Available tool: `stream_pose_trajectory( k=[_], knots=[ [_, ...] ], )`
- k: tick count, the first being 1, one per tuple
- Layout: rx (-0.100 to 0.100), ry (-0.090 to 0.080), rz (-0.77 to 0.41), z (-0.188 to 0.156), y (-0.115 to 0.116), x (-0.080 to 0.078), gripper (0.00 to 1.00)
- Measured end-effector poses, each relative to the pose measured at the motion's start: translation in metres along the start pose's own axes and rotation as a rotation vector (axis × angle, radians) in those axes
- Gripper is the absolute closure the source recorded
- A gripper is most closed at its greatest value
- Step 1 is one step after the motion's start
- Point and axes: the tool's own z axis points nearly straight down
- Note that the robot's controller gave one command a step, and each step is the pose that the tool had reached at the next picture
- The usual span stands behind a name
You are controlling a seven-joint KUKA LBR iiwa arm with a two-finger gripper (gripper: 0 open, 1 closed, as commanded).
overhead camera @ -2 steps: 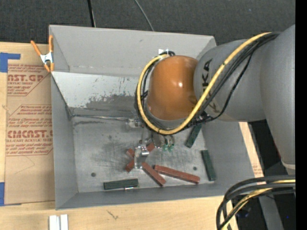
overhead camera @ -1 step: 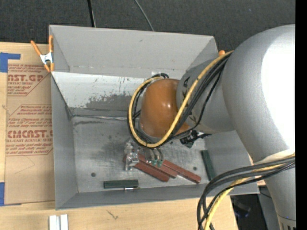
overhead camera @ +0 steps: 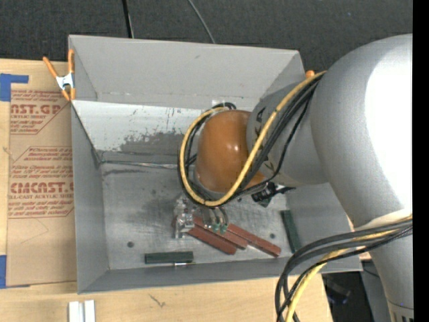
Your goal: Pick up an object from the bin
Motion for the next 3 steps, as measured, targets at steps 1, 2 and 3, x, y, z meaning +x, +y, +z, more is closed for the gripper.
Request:
stream_pose_trajectory(
  k=[1, 2, 3],
  knots=[
    [0.002, -0.010, -0.036, -0.1570, -0.0132, -0.0229, 1.00],
    [0.002, -0.008, -0.036, -0.1561, -0.0131, -0.0224, 0.00],
    [0.002, -0.008, -0.036, -0.1561, -0.0131, -0.0223, 0.00]
  ],
)
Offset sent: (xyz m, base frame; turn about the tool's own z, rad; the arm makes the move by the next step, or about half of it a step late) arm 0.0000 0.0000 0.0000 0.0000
